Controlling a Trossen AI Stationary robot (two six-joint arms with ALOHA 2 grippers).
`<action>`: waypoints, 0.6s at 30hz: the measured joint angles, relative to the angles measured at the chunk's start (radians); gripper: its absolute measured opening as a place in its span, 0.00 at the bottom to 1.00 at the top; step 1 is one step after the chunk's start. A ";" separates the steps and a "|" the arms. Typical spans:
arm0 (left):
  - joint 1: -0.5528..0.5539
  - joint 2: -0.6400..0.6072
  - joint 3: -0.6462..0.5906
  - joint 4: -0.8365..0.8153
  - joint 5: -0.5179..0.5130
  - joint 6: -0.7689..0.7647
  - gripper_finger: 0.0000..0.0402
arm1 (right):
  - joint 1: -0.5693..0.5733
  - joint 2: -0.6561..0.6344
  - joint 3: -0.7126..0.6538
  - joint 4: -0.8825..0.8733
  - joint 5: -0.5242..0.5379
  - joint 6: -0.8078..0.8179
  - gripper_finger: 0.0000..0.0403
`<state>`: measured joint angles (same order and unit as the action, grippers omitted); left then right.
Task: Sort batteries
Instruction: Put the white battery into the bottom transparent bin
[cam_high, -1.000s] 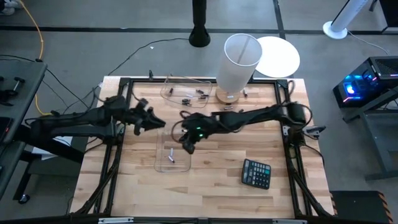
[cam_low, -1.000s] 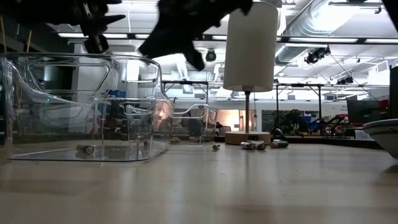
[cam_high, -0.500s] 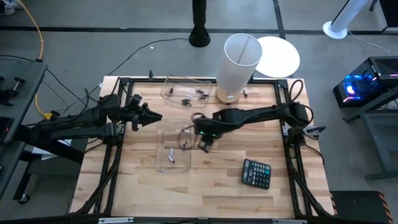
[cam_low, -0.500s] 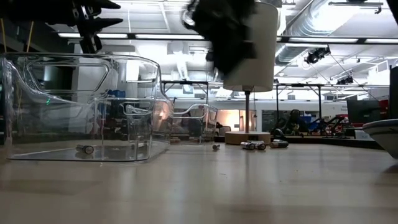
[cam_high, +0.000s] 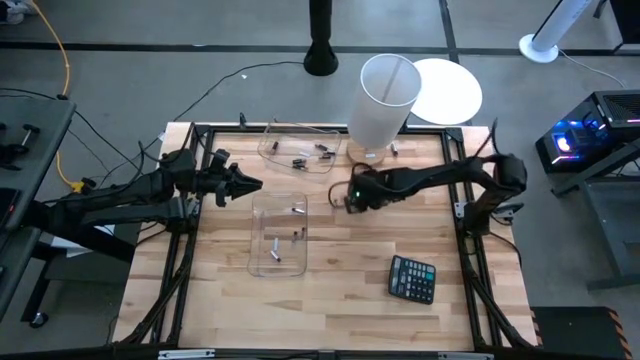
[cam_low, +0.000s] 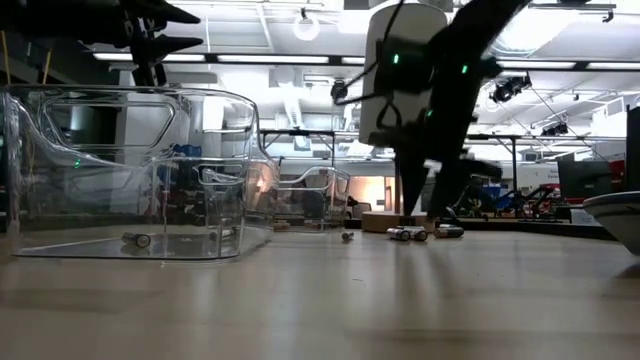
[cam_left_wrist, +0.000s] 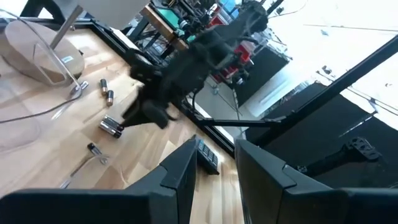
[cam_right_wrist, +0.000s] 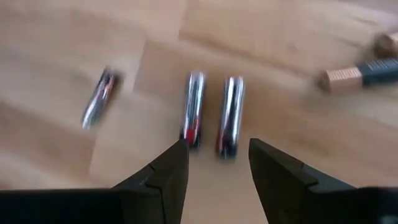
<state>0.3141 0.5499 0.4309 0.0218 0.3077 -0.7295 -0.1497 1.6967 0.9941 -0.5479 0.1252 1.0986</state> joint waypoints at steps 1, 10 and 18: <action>0.000 0.000 0.000 0.000 0.000 -0.001 0.26 | -0.018 0.012 -0.008 0.027 -0.010 -0.006 0.40; 0.000 0.001 0.000 0.000 -0.001 -0.019 0.26 | -0.053 0.065 0.009 0.006 0.006 -0.059 0.40; 0.000 0.001 0.000 0.001 -0.031 -0.002 0.26 | -0.025 0.119 0.016 -0.009 0.028 -0.059 0.34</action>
<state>0.3142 0.5514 0.4309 0.0231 0.2771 -0.7319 -0.1745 1.8160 1.0103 -0.5572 0.1528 1.0392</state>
